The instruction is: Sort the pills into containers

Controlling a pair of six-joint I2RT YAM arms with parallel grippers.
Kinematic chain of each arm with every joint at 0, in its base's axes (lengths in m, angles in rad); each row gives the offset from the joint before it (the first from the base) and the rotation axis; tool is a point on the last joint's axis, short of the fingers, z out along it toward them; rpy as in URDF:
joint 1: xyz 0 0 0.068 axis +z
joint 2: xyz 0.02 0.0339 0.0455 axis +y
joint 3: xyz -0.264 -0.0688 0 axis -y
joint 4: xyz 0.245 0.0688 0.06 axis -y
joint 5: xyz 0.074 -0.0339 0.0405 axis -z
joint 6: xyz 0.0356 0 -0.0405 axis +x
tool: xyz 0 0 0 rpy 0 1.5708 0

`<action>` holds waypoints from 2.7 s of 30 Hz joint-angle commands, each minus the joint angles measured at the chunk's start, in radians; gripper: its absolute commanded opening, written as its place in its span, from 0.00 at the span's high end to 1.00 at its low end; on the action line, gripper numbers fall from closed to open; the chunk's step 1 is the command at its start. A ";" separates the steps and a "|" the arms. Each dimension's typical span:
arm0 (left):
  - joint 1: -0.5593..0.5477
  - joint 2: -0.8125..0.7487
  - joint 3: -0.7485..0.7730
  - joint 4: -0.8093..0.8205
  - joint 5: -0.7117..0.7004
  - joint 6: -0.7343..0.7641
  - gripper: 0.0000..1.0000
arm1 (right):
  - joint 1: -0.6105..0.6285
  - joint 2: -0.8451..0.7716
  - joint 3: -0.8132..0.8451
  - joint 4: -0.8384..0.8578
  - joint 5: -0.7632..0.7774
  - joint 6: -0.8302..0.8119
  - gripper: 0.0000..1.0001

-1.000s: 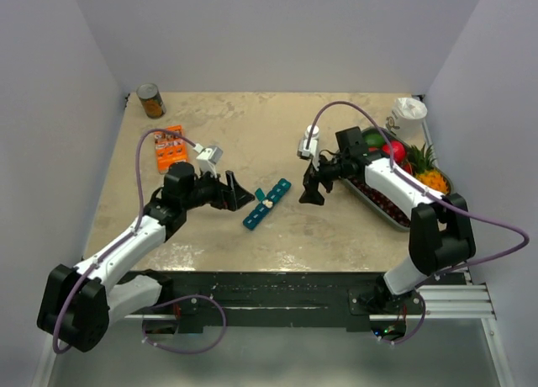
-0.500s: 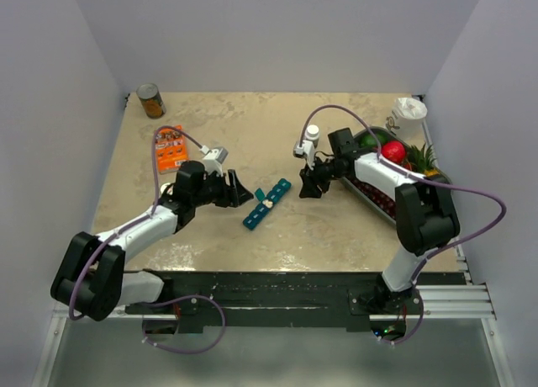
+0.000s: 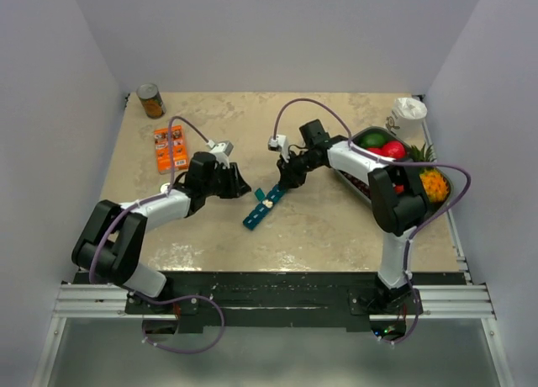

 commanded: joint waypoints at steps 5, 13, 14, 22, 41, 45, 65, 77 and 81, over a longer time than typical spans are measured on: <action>-0.007 0.063 0.059 0.087 0.059 0.028 0.68 | 0.043 0.056 0.062 -0.027 0.023 0.062 0.84; -0.033 0.130 0.086 0.128 0.156 0.022 0.76 | 0.046 0.070 0.057 -0.012 0.056 0.089 0.84; -0.036 0.133 0.089 0.131 0.162 0.022 0.76 | 0.046 0.071 0.057 -0.010 0.056 0.090 0.84; -0.064 0.145 0.097 0.128 0.179 0.028 0.79 | 0.047 0.079 0.058 -0.010 0.066 0.098 0.84; -0.131 0.277 0.184 -0.074 0.107 0.084 0.83 | 0.054 0.082 0.062 -0.010 0.081 0.113 0.84; -0.133 0.277 0.194 -0.096 0.077 0.090 0.83 | 0.054 0.079 0.066 -0.021 0.067 0.104 0.84; -0.134 -0.094 0.107 -0.102 -0.018 0.136 0.55 | 0.054 -0.019 0.097 -0.104 -0.062 0.010 0.82; -0.147 -0.249 -0.104 -0.180 -0.031 0.130 0.36 | 0.112 -0.001 0.101 -0.130 -0.097 -0.006 0.82; -0.148 -0.249 -0.118 -0.186 -0.064 0.137 0.36 | 0.118 0.028 0.101 -0.136 -0.074 -0.005 0.82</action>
